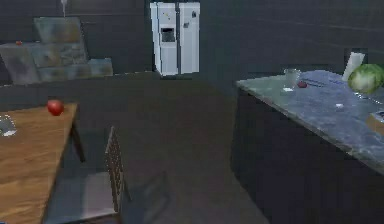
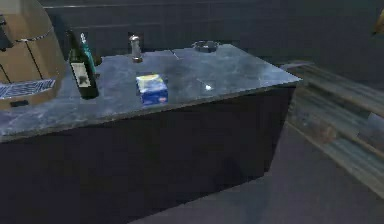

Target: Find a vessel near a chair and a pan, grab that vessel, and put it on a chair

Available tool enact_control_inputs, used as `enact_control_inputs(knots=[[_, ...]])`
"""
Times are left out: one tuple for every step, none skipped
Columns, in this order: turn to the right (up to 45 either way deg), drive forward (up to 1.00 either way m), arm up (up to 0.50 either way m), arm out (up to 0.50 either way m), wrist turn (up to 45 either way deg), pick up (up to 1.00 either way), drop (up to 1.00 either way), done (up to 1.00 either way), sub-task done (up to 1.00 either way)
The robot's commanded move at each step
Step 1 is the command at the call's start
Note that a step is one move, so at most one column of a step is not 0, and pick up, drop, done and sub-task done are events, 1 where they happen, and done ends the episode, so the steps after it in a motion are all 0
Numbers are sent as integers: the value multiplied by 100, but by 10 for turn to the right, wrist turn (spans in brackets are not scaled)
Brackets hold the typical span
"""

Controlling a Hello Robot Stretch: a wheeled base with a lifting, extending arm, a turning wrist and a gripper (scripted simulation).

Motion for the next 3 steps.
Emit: enact_control_inputs(knots=[[0, 65, 0, 0, 0, 0, 0, 0, 0], [-450, 0, 0, 0, 0, 0, 0, 0, 0], [-450, 0, 0, 0, 0, 0, 0, 0, 0]])
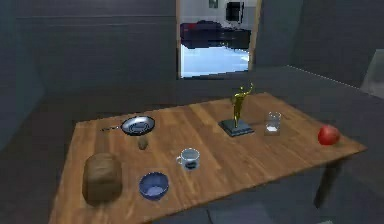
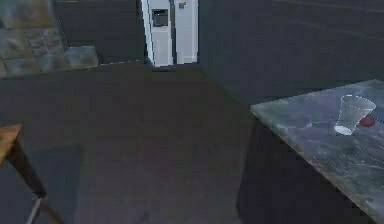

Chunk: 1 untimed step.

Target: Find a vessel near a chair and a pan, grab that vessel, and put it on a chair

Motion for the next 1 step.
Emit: enact_control_inputs(knots=[[-450, 0, 0, 0, 0, 0, 0, 0, 0]])
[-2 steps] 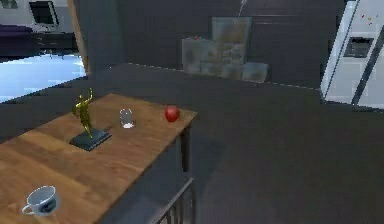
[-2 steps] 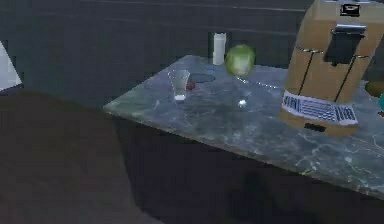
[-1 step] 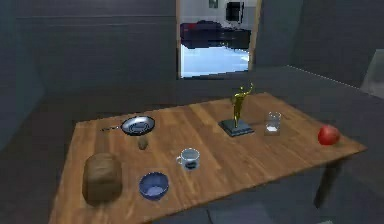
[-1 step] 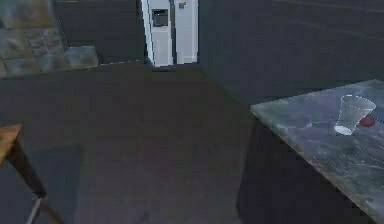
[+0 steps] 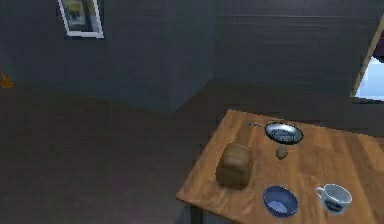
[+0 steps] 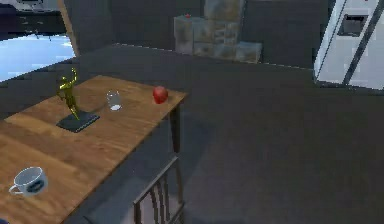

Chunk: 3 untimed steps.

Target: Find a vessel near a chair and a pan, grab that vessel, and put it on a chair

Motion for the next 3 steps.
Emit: enact_control_inputs(knots=[[-420, 0, 0, 0, 0, 0, 0, 0, 0], [450, 0, 0, 0, 0, 0, 0, 0, 0], [450, 0, 0, 0, 0, 0, 0, 0, 0]])
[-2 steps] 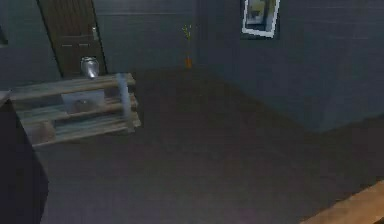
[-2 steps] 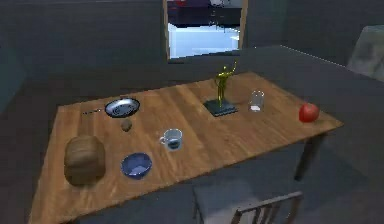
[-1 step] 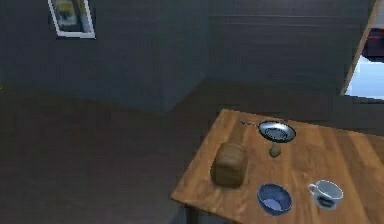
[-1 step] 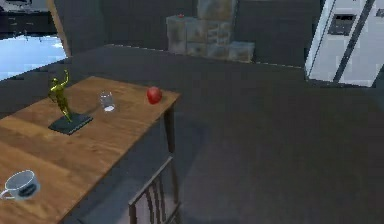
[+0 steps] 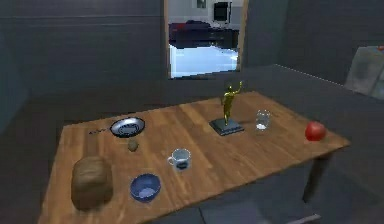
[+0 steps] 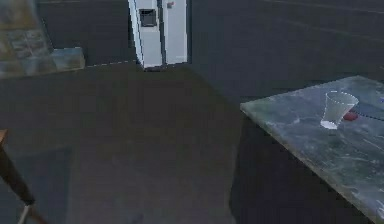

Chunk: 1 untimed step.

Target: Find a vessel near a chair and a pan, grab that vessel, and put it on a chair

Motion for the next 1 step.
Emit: enact_control_inputs(knots=[[450, 0, 0, 0, 0, 0, 0, 0, 0]])
